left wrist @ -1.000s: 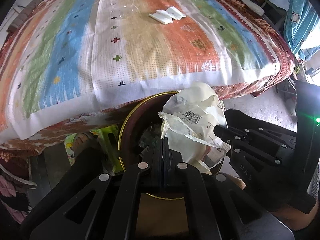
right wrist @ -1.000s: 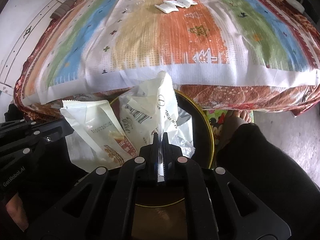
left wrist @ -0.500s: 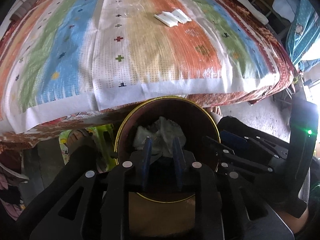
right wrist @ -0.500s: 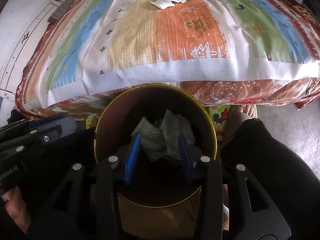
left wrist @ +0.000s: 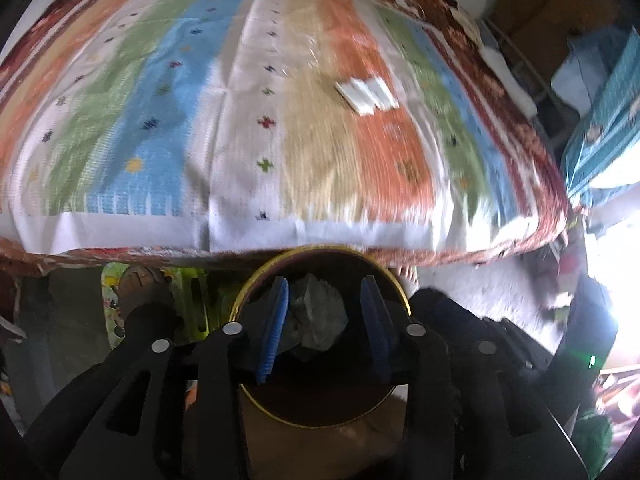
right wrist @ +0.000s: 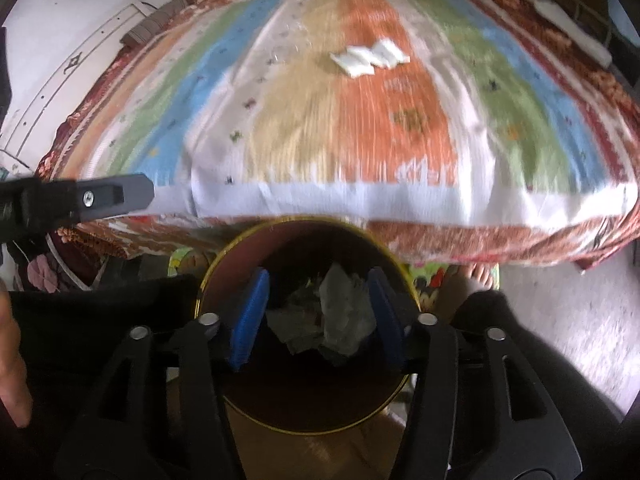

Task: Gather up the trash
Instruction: 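Move both tools from the bin back over the bed toward the remaining trash, then grasp the clear plastic cup-shaped wrapper with the left tool while the right tool grasps the white tissue, then carry the clear wrapper and white tissue with both tools over the bin, then open both tools above the bin to drop the wrapper and tissue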

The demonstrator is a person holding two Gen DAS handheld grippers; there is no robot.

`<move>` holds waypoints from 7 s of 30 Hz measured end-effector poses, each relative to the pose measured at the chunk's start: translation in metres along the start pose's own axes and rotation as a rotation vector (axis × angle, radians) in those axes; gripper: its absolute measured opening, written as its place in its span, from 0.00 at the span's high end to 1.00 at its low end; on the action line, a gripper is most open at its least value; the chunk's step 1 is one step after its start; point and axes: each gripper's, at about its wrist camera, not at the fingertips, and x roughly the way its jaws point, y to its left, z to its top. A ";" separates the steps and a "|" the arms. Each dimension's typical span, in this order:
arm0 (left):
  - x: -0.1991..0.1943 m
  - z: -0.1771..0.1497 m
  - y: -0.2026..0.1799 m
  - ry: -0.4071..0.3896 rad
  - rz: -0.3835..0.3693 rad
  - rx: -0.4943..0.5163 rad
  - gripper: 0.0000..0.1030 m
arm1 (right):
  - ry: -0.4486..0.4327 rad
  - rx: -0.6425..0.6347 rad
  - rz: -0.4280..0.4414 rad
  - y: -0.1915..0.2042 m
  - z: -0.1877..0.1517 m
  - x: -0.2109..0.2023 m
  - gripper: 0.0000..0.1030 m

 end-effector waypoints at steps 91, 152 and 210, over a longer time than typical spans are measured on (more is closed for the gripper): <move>0.165 0.265 0.022 -0.057 0.138 -0.009 0.06 | -0.160 -0.143 -0.029 -0.073 0.223 0.150 0.27; 0.022 0.155 -0.017 -0.141 0.011 0.099 0.27 | -0.139 -0.132 0.079 -0.036 0.150 -0.007 0.96; -0.020 -0.028 -0.019 -0.066 -0.134 0.022 0.16 | -0.026 0.023 0.193 -0.015 -0.020 -0.044 0.78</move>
